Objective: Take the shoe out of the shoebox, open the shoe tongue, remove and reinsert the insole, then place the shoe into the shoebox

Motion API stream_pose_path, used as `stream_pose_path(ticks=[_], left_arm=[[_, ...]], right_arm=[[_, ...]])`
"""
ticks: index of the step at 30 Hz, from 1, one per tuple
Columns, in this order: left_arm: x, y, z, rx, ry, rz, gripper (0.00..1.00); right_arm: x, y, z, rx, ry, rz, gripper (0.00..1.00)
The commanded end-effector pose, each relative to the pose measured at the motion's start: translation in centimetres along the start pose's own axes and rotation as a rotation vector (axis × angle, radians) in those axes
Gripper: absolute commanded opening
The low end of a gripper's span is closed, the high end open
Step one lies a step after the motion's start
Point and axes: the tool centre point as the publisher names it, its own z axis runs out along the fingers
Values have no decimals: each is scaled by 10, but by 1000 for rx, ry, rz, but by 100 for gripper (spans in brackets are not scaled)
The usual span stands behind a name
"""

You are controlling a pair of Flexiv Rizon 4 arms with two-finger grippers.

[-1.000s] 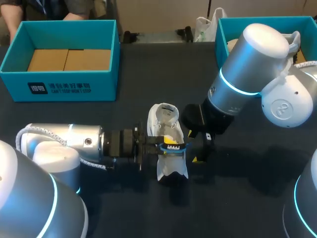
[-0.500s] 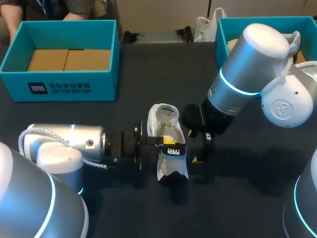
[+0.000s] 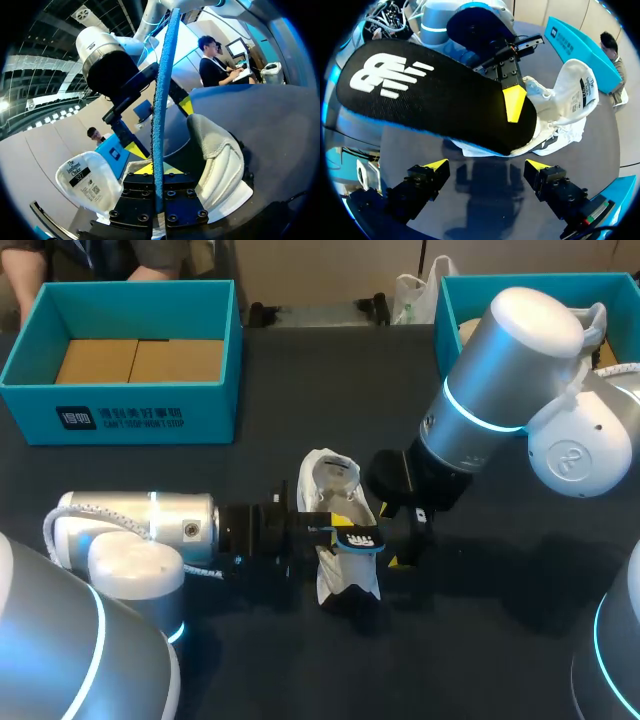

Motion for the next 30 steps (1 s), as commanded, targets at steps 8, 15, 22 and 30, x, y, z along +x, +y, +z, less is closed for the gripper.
stream_pose_path(ticks=[8,15,22,30], left_arm=[[2,-5,-2,17,-7,-30,16],[2,-18,-8,28,-8,-21,26],[7,-33,-10,38,-5,5,24],[9,-43,-5,41,-19,28,25]], right_arm=[[1,0,1,0,-2,-1,100],[1,0,1,0,-2,-1,100],[1,0,1,0,-2,-1,100],[1,0,1,0,-2,-1,100]])
